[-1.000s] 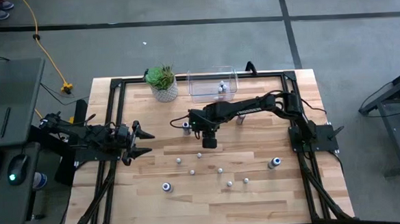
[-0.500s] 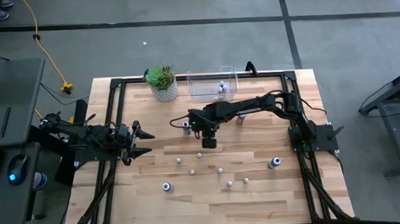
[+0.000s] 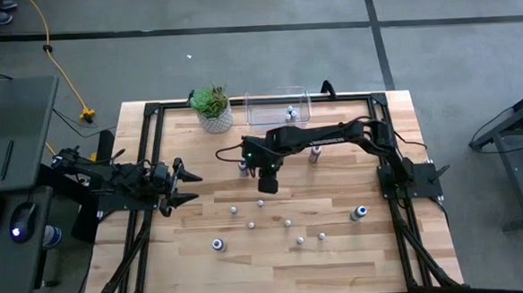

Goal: Pick & Place food coloring
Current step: Put the top small green red food coloring bottle into the bin

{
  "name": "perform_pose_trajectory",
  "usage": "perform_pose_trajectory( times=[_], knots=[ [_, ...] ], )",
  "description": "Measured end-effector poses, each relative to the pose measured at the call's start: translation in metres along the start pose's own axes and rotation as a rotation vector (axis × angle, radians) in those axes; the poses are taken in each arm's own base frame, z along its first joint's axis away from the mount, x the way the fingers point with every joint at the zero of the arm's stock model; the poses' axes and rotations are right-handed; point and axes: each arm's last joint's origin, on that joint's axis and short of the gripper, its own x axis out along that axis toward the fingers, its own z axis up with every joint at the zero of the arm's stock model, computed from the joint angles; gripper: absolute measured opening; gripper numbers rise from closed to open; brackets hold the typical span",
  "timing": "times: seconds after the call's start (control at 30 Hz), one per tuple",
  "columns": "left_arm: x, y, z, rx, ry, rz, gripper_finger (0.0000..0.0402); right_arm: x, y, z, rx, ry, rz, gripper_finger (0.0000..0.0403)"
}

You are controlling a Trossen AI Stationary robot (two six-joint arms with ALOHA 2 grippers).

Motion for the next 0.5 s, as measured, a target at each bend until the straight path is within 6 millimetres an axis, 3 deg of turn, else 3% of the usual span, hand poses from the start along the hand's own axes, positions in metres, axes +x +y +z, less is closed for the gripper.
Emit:
perform_pose_trajectory(
  times=[0.23, 0.5],
  knots=[
    [0.000, 0.000, 0.000, 0.000, 0.000, 0.000, 0.0271, -0.040, 0.011, 0.016, 0.028, -0.026, 0.096, 0.0056],
    [0.000, 0.000, 0.000, 0.000, 0.000, 0.000, 0.0271, -0.097, 0.019, 0.029, -0.016, -0.072, 0.045, 0.0059]
  ],
)
